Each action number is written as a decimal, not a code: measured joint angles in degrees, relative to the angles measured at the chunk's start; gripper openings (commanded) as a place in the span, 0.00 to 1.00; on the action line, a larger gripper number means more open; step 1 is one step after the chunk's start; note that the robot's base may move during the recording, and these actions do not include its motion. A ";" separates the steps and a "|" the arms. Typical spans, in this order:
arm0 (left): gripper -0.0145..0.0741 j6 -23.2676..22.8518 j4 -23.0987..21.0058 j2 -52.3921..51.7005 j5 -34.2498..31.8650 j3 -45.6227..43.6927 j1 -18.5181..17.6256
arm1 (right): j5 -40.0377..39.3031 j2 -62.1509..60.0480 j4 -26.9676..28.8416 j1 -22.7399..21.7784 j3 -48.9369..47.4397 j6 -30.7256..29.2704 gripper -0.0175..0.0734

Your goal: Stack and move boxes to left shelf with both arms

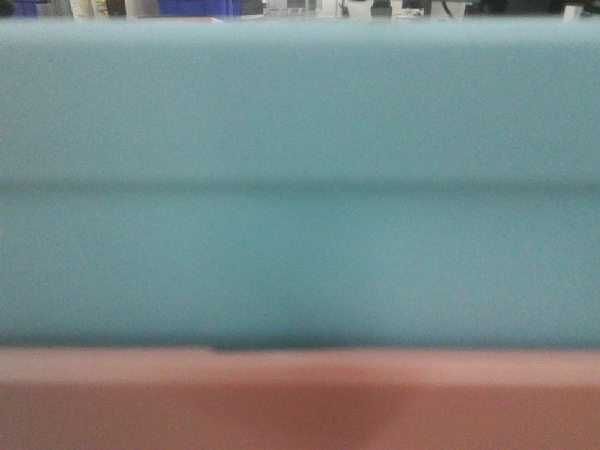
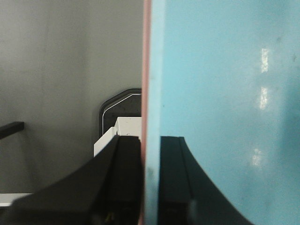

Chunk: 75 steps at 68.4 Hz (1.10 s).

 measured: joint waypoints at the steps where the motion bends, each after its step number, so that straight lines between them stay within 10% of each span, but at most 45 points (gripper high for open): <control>1: 0.16 0.00 0.00 0.00 0.00 0.00 0.00 | 0.00 0.00 0.00 0.00 0.00 0.00 0.25; 75: 0.16 0.00 0.00 0.00 -0.24 0.00 0.00 | 0.00 0.00 0.00 0.00 0.00 0.00 0.25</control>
